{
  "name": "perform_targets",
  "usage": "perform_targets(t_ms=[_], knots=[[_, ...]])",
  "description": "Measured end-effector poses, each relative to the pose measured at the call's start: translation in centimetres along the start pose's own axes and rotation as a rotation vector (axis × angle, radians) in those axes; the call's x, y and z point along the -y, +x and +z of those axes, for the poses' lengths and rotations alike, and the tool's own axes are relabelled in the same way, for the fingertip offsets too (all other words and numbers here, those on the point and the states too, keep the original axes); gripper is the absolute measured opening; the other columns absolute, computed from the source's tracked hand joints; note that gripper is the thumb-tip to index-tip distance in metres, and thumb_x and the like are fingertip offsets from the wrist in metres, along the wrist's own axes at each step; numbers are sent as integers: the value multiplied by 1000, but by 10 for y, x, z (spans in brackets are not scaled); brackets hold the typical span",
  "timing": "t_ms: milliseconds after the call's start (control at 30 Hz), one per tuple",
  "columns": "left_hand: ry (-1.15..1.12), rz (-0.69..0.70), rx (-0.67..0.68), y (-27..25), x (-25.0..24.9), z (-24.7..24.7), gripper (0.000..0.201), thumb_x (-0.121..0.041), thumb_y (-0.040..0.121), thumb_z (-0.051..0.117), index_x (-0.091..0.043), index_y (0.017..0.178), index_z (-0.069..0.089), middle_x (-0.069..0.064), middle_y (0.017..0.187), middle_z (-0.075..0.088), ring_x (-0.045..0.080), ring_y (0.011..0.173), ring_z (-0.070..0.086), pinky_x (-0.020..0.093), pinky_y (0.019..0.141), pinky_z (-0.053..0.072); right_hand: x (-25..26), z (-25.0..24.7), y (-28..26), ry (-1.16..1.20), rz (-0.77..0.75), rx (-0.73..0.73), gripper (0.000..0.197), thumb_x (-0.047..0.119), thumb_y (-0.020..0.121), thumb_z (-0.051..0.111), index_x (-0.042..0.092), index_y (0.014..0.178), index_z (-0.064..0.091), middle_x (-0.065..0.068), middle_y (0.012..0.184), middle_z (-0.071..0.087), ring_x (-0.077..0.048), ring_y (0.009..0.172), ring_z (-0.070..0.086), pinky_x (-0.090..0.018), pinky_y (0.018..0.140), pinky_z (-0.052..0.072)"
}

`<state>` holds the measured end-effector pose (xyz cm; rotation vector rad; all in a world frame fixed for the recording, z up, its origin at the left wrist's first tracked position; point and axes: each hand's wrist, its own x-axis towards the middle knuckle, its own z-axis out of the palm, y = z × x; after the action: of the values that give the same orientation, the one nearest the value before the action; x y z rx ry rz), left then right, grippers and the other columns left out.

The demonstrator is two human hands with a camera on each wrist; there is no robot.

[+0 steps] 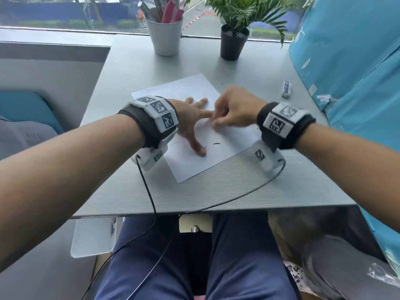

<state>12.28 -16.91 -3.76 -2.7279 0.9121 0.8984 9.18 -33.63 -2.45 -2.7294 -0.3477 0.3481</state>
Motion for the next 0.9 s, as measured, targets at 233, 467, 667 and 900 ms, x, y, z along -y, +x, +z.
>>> perform_targets(t_ms=[233,467,667,900], knots=[[-8,22,-11,1,2,2,125,-81,53,76,-54,153,6,-8,164,-24,29,151,-19,67,118,8,25,19,-20,-47,-118,46,2,13,75,76,13,73,76,14,66,63,-6,66,61,-16,58,47],[16,-24,0,-2,-4,-2,132,-79,56,75,-52,152,-10,-11,163,-24,25,152,-18,67,118,7,0,-2,4,-39,45,-104,2,15,72,78,15,74,76,6,65,65,-10,63,61,-19,55,43],[17,-9,16,-4,-6,-3,126,-76,57,79,-52,154,2,-9,163,-25,27,151,-21,65,119,3,16,6,-5,-58,-66,52,5,21,73,79,17,77,78,10,67,68,3,59,57,-19,59,44],[12,-15,25,1,-3,-1,130,-80,52,78,-50,155,3,-10,163,-26,27,150,-22,66,119,3,26,18,-9,-33,-59,-15,4,11,73,75,12,69,74,9,66,62,-9,63,59,-16,56,46]])
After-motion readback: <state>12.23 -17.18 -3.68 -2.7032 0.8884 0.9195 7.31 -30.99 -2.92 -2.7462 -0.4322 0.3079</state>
